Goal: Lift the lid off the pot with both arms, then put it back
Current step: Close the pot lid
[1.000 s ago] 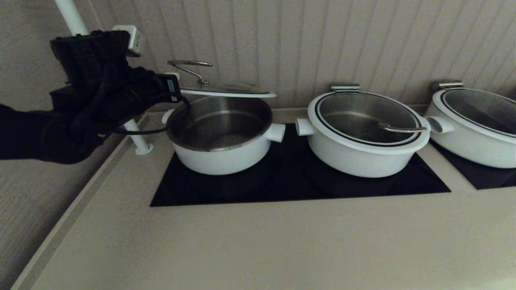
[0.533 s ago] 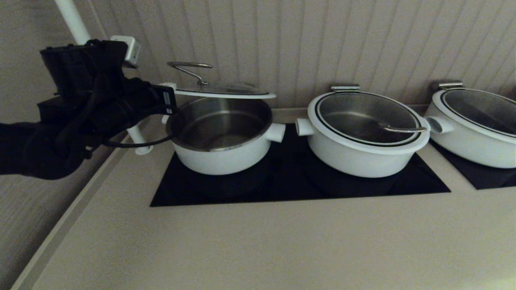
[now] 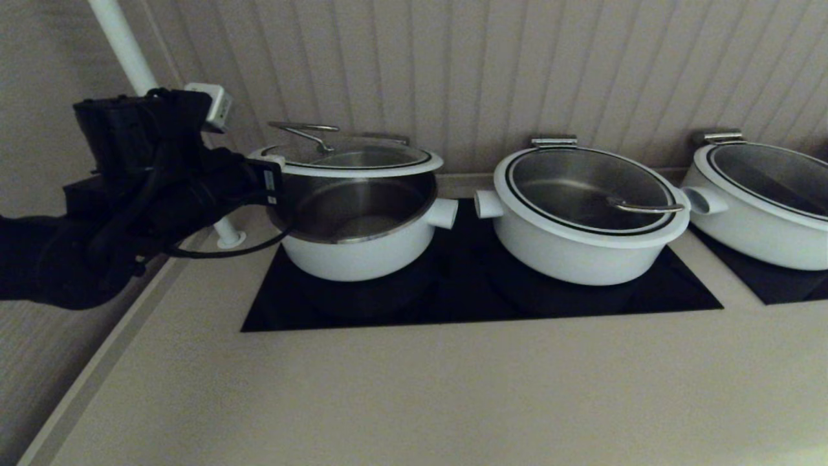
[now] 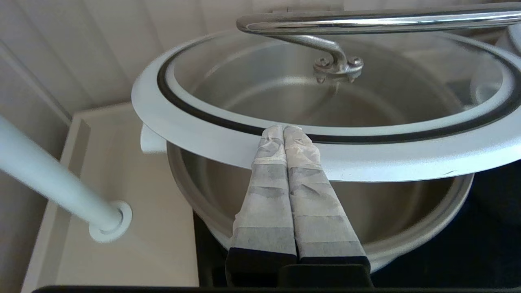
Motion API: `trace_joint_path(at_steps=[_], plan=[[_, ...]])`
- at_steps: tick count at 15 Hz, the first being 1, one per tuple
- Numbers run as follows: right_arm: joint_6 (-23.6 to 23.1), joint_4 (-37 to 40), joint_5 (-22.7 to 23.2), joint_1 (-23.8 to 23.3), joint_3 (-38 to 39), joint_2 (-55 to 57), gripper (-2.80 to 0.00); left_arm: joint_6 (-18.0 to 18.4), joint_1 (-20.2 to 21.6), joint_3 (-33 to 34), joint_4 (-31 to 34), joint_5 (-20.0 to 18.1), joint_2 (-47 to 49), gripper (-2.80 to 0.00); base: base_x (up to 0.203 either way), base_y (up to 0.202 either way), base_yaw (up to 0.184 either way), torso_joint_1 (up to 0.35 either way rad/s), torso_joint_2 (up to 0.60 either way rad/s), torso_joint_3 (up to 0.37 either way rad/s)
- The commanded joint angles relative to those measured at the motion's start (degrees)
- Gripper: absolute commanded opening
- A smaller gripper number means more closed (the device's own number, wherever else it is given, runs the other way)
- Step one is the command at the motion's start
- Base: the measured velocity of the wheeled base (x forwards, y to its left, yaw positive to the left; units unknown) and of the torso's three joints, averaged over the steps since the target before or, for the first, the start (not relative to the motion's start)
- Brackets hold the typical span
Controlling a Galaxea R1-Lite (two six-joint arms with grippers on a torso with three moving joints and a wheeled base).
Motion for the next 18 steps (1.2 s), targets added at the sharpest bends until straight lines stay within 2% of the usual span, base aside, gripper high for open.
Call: trace_joint_path(at_steps=[1, 14, 18], plan=[[-0.05, -0.07, 0.01, 0.02, 0.00, -0.01, -2.80, 0.03, 0.01, 0.96, -0.20, 0.05, -0.16, -2.80, 0.000, 0.000, 0.000, 0.000, 0.00, 0.000], [-0.05, -0.01, 0.01, 0.02, 0.00, 0.06, -2.80, -0.06, 0.01, 8.91, -3.96, 0.13, -0.14, -2.80, 0.000, 0.000, 0.000, 0.000, 0.00, 0.000], [-0.05, 0.01, 0.01, 0.02, 0.00, 0.02, -2.80, 0.03, 0.01, 10.29, -6.87, 0.05, 1.07, -2.80, 0.000, 0.000, 0.000, 0.000, 0.00, 0.000]])
